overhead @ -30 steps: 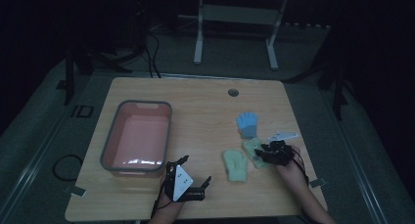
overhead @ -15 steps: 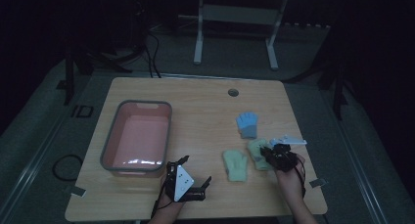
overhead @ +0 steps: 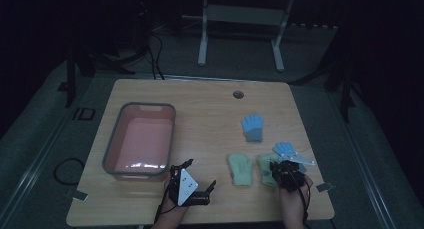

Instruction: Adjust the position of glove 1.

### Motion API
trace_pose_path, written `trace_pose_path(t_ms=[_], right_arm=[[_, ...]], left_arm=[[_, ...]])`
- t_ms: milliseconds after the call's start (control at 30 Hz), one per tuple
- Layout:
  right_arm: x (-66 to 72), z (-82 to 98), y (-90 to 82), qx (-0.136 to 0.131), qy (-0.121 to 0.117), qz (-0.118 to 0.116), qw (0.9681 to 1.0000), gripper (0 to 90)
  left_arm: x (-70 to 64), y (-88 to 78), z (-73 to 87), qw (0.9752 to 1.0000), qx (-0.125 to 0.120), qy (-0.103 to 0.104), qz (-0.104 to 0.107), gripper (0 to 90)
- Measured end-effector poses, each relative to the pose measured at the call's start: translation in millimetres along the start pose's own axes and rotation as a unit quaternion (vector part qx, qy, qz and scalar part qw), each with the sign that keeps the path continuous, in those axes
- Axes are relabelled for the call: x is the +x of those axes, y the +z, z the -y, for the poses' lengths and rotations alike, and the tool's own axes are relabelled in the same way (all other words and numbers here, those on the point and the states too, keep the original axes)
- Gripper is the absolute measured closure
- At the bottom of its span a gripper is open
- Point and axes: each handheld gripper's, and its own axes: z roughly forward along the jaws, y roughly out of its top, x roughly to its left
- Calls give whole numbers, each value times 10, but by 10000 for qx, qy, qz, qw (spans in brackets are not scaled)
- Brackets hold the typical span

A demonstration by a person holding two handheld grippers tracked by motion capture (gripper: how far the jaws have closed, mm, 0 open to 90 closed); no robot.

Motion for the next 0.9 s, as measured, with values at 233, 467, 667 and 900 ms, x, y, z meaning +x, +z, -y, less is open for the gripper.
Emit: trace_pose_path(t_ms=[233, 467, 667, 900], right_arm=[[-39, 92, 140, 203, 33, 109, 9997, 817], [-97, 109, 206, 306, 28, 47, 9995, 746], [-163, 23, 143, 422, -212, -260, 9985, 638], [-308, -77, 44, 599, -833, -622, 9928, 625]], left_arm=[[-2, -1, 1, 10000, -8, 13, -7, 22], [2, 0, 0, 10000, -3, -8, -1, 22], [6, 0, 0, 10000, 5, -4, 2, 22], [-1, 4, -2, 10000, 24, 12, 4, 22]])
